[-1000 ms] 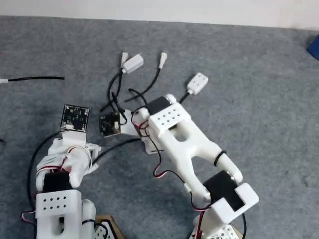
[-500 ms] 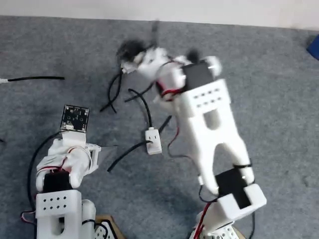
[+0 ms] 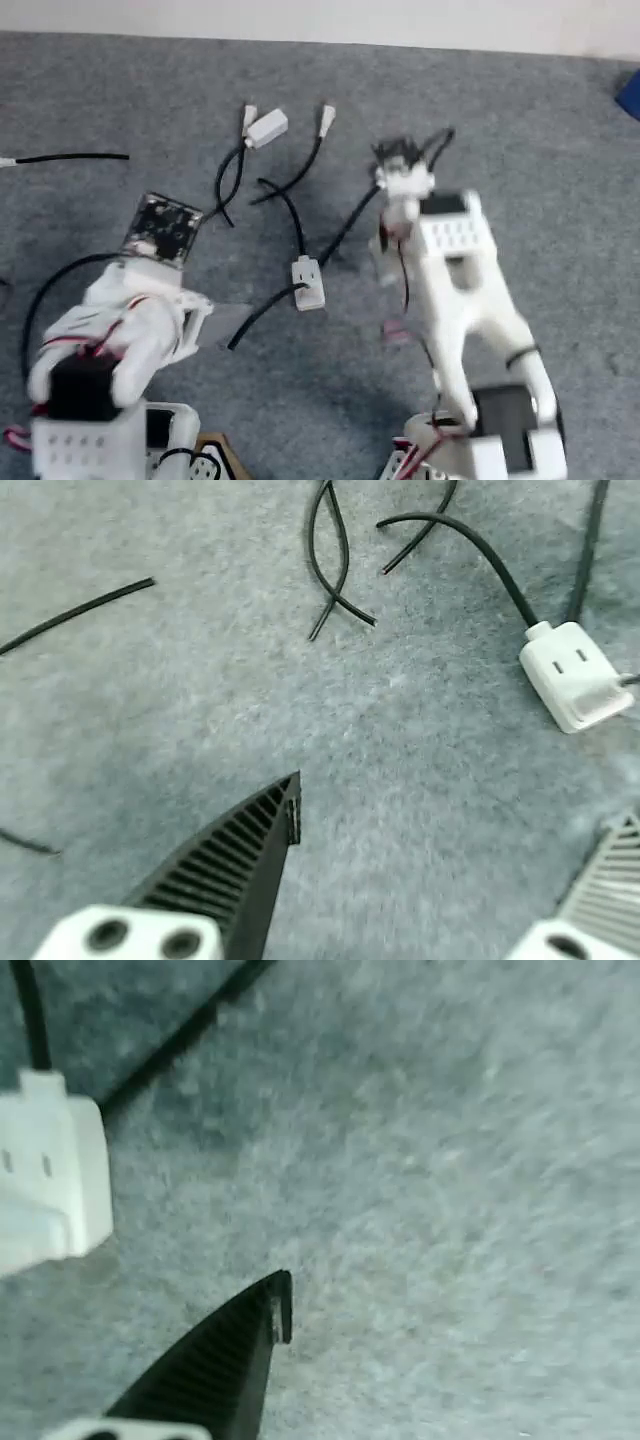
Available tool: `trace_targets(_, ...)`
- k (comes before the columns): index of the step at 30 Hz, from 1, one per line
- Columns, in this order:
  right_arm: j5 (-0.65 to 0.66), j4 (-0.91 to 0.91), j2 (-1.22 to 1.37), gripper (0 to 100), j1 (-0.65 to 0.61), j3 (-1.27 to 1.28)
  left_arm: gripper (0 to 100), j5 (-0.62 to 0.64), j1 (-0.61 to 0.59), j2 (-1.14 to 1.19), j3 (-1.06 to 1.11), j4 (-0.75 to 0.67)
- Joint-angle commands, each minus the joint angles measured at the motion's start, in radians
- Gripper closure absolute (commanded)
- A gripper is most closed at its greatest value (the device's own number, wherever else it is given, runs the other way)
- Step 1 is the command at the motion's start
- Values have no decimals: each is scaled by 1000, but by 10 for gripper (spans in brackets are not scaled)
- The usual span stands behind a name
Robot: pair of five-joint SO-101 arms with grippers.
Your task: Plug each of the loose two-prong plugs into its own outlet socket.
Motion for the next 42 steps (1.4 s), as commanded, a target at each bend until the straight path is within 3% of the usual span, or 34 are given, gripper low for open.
trace_targets(1, -9, -188, -197, 430, 5, 315, 575, -9, 22, 7, -119, 87)
trace_targets(7, -9, -239, -338, 430, 2, 460, 575, -9, 24, 137, -81, 149)
trace_targets(18, -74, -351, -354, 430, 2, 536, 575, -11, 18, 819, -389, 207)
trace_targets(28, -68, -352, -351, 430, 4, 536, 575, -9, 185, 895, -501, -29)
trace_targets(32, -68, -352, -349, 430, 4, 536, 576, -6, 228, 1086, -615, -32)
trace_targets(37, -68, -352, -346, 430, 4, 536, 666, -71, 114, 1354, -762, -37)
trace_targets(42, -68, -352, -346, 430, 4, 535, 715, -97, 232, 1538, -895, 11)
